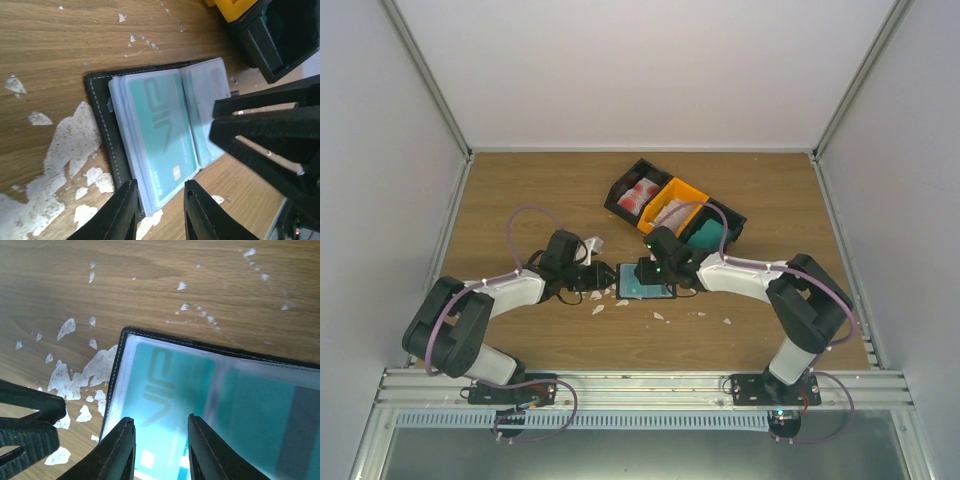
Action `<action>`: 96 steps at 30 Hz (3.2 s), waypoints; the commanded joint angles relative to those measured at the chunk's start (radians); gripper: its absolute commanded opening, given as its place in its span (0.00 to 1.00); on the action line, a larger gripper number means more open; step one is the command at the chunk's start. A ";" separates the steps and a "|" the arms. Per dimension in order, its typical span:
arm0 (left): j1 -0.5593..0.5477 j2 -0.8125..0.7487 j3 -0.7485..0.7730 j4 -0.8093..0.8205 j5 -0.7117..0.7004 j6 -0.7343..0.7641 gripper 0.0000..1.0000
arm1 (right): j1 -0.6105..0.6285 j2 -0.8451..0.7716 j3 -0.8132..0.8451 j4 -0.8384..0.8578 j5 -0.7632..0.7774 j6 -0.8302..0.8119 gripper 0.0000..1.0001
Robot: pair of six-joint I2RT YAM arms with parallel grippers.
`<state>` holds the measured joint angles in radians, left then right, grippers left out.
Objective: Put the credit cards into the card holder
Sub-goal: Insert the credit card into the card holder, then pick up the credit card from the storage box.
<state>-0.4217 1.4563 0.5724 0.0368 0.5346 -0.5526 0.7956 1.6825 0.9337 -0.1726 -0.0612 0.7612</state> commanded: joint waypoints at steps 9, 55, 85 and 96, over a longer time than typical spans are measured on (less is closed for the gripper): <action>-0.004 0.019 0.004 0.106 0.075 -0.036 0.34 | 0.028 -0.022 0.058 -0.097 0.150 -0.086 0.31; 0.054 -0.064 0.058 0.062 -0.167 -0.155 0.64 | -0.229 0.511 0.840 -0.680 0.023 -0.972 0.57; 0.058 -0.029 0.059 0.075 -0.165 -0.148 0.63 | -0.237 0.517 0.807 -0.635 0.134 -0.935 0.59; 0.057 -0.025 0.061 0.074 -0.163 -0.145 0.63 | -0.229 0.458 0.786 -0.668 -0.055 -0.983 0.51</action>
<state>-0.3702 1.4261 0.6392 0.0635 0.3767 -0.7147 0.5659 2.1674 1.7351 -0.8192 -0.0475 -0.2001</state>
